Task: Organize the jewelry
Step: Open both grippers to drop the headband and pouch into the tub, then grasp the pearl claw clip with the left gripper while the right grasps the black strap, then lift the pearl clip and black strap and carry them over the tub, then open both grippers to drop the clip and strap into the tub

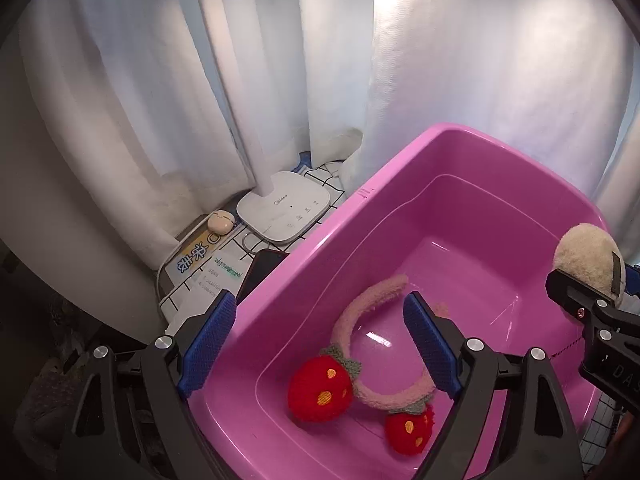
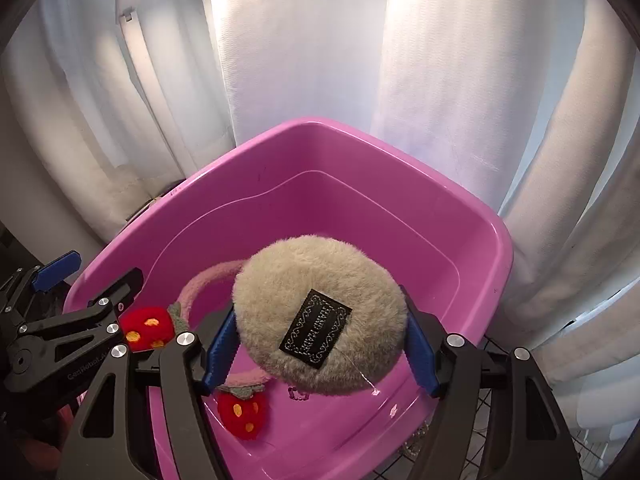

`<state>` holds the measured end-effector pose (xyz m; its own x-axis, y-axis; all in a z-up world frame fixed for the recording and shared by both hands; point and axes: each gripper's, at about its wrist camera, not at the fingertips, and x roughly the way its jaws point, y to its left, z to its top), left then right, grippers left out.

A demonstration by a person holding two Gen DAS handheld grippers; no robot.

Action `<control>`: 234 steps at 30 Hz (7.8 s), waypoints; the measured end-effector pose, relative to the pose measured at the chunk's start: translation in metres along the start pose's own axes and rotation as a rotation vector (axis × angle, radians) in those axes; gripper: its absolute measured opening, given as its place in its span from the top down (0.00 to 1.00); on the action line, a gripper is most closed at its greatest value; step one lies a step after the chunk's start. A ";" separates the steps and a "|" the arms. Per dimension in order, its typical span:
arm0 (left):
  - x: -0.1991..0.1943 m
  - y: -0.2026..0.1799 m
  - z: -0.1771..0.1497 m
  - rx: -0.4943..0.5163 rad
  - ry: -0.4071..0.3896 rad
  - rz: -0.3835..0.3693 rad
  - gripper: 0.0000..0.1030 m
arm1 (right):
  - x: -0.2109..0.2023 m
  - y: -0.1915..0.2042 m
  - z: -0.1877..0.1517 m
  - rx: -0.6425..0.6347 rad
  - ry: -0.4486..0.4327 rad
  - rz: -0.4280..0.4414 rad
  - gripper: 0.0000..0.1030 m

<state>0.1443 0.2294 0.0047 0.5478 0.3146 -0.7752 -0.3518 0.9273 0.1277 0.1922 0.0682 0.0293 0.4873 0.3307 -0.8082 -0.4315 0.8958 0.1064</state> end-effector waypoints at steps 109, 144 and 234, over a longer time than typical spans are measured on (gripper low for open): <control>0.067 -0.263 -0.166 0.367 0.225 -0.367 0.06 | -0.068 -0.241 -0.433 0.562 0.199 -0.357 0.17; 0.039 -0.288 -0.190 0.440 0.135 -0.451 0.71 | -0.070 -0.227 -0.429 0.517 0.140 -0.349 0.35; -0.021 -0.008 -0.027 -0.015 -0.034 -0.247 0.71 | -0.053 -0.012 -0.039 0.000 -0.215 0.103 0.79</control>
<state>0.1150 0.2094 0.0028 0.6435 0.0855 -0.7607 -0.2153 0.9739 -0.0726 0.1415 0.0287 0.0484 0.5910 0.4758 -0.6514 -0.4869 0.8542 0.1821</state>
